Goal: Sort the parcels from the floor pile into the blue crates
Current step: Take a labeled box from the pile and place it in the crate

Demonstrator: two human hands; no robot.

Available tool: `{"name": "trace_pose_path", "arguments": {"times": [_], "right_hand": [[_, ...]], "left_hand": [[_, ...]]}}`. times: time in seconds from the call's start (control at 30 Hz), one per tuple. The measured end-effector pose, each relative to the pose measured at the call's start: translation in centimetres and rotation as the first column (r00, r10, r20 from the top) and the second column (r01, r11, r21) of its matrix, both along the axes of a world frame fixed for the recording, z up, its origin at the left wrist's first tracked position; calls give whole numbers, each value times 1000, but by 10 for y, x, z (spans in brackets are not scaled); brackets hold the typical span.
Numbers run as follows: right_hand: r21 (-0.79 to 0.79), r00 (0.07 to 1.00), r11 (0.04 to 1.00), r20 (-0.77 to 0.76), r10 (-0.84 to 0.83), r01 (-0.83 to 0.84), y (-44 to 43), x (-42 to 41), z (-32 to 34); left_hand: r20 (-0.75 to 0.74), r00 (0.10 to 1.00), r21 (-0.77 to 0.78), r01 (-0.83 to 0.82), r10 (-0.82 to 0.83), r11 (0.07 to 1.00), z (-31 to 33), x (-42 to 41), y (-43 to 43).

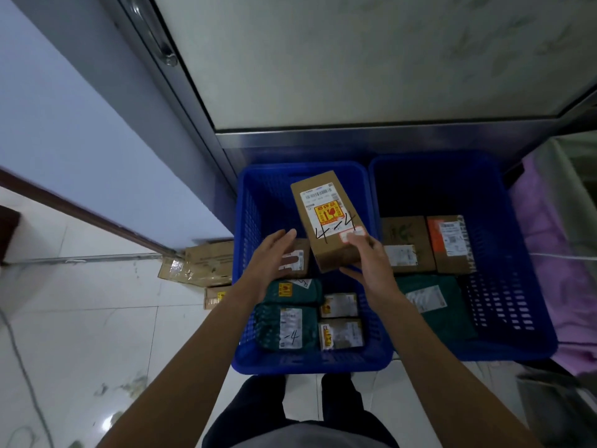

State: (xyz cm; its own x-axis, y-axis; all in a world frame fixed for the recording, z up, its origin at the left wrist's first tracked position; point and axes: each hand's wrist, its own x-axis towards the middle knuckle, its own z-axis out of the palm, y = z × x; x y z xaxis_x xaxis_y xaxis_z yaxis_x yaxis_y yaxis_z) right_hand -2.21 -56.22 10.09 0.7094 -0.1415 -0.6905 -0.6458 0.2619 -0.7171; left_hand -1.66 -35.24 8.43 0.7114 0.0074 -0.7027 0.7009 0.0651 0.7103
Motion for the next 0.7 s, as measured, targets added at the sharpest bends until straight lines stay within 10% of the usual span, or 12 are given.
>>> {"name": "trace_pose_path", "arguments": {"times": [0.23,0.43,0.7], "right_hand": [[-133,985,977,-68,159,-167,4,-28,-40],[-333,914,851,-136,383,-406,4,-37,-79],[-235,781,757,-345,521,-610,20,-39,-165]], "left_hand": [[-57,990,119,-118,126,986,-40,0,28],[-144,979,356,186,-143,916,-77,-24,47],[-386,674,569,711,-630,413,-140,-61,61]]}}
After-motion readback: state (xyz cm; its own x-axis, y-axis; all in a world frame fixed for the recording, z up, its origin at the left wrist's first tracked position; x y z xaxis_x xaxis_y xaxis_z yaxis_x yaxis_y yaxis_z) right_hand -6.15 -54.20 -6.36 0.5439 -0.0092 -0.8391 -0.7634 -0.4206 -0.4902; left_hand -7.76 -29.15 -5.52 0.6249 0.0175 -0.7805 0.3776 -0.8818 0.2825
